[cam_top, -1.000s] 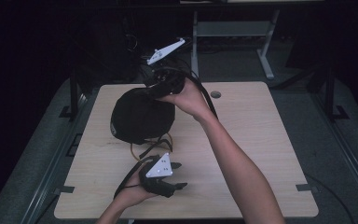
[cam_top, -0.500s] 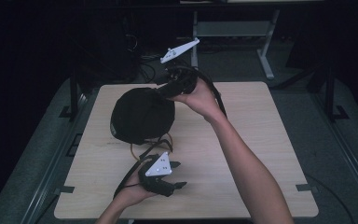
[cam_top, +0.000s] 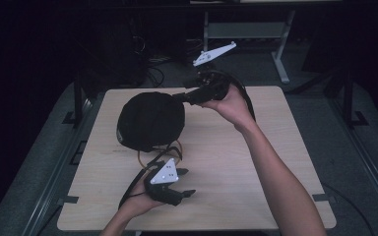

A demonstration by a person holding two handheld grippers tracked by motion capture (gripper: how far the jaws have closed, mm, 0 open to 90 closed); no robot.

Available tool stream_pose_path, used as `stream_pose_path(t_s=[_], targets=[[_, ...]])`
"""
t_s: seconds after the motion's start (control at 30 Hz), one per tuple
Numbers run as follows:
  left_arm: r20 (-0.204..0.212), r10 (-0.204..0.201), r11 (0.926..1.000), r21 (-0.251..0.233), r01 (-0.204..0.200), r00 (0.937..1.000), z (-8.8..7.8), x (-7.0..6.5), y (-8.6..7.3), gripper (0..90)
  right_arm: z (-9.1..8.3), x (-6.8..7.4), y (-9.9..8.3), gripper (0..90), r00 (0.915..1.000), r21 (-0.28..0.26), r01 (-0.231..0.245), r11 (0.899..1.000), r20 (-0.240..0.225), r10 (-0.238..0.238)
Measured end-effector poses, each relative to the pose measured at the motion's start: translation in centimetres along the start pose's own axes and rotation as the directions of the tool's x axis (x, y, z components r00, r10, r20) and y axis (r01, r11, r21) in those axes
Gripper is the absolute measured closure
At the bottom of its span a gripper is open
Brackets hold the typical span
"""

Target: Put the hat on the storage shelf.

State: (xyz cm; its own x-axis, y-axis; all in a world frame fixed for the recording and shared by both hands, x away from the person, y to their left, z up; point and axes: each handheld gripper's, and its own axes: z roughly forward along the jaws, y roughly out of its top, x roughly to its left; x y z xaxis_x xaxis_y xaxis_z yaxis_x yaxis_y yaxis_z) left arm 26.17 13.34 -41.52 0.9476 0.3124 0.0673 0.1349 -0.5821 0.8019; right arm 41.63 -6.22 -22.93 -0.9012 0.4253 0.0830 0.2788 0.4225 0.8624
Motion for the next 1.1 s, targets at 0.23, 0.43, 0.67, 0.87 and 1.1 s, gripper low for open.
stream_pose_path(t_s=[0.23, 0.43, 0.67, 0.87, 1.1], targets=[[0.002, 0.008, 1.0, 0.005, -0.008, 1.0, 0.2, 0.0, 0.0, 32.5, -1.5, -0.5, -1.4, 31.9, 0.9995, -0.014, -0.026, 1.0, 0.016, 0.026], [-0.001, 0.021, 0.9997, 0.013, -0.021, 0.9998, 0.3, 0.0, 0.0, 32.4, -2.3, -0.9, -2.5, 31.1, 0.9985, -0.023, -0.047, 0.999, 0.026, 0.047], [0.008, 0.012, 0.9999, 0.008, -0.012, 0.9999, 0.5, -0.1, 0.0, 32.4, -3.2, -1.5, -4.3, 29.0, 0.997, -0.018, -0.069, 0.997, 0.034, 0.069], [0.007, 0.013, 0.9998, 0.013, -0.013, 0.9999, 0.5, -0.1, -0.1, 32.4, -3.8, -1.7, -5.2, 27.7, 0.9954, -0.026, -0.091, 0.996, 0.029, 0.091], [0.004, 0.014, 0.9998, 0.011, -0.014, 0.9999, 0.5, 0.0, -0.1, 32.3, -4.5, -2.1, -6.9, 26.6, 0.9926, -0.028, -0.115, 0.993, 0.036, 0.116]])
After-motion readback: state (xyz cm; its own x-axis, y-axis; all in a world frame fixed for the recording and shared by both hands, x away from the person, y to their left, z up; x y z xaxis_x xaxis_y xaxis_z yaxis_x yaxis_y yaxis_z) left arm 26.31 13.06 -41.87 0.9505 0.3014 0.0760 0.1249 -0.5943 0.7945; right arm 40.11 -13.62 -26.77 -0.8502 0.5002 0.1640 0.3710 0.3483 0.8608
